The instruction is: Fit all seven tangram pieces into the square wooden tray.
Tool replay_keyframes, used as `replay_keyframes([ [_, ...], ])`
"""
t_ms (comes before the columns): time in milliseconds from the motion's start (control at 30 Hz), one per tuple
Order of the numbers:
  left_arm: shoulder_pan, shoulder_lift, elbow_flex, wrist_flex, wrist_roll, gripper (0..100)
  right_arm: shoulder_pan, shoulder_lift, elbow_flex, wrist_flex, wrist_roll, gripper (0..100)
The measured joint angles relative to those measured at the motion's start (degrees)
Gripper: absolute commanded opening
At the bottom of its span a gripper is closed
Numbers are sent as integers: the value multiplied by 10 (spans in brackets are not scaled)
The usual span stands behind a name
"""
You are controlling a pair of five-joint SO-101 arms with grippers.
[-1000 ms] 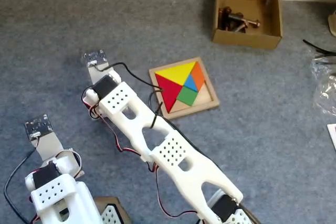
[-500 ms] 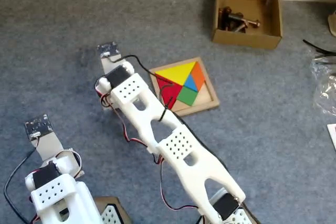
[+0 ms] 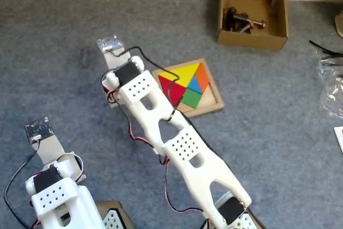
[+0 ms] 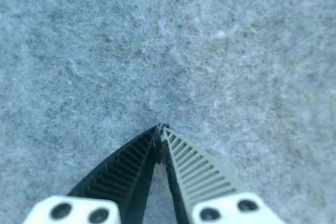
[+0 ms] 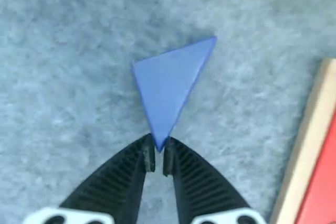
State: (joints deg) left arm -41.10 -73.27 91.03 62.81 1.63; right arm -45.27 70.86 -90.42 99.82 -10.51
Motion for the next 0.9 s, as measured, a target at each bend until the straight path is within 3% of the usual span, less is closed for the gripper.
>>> replay_keyframes([
  [233,0,0,0,0,0,5,35,0,-1,0,2,5],
  [900,0,0,0,0,0,5,48,0,-1,2,29,5],
])
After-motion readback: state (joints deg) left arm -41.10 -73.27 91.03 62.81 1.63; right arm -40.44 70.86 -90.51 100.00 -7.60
